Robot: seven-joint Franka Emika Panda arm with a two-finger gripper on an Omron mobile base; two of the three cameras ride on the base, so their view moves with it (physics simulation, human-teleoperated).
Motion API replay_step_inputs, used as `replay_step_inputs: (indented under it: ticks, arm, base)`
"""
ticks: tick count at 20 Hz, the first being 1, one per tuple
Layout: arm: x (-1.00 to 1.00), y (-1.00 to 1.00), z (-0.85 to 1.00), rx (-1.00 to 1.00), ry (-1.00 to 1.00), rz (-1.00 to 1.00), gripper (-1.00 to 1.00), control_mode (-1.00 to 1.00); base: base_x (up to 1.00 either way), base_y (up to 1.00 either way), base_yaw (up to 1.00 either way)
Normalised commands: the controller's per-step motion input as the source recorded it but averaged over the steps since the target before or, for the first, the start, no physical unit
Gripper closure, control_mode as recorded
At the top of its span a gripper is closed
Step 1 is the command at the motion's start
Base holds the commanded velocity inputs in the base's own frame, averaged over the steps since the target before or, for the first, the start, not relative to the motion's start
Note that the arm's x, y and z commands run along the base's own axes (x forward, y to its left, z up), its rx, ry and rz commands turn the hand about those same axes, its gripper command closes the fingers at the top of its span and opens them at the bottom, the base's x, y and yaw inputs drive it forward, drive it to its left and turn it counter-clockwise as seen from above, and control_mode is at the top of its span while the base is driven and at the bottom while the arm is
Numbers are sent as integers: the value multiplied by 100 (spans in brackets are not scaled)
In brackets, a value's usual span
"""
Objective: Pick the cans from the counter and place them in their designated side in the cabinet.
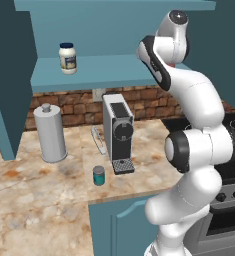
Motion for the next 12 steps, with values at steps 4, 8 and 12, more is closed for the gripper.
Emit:
replay_step_inputs:
  ticks: [4, 8, 12]
  arm:
    - [9, -6, -20, -1, 4, 1, 100, -100]
    - [8, -7, -27, -2, 2, 2, 100, -100]
    - [12, -2, -25, -2, 0, 3, 100, -100]
  base:
    - [0, 0, 0]
    - [0, 0, 0]
    - [0, 0, 0]
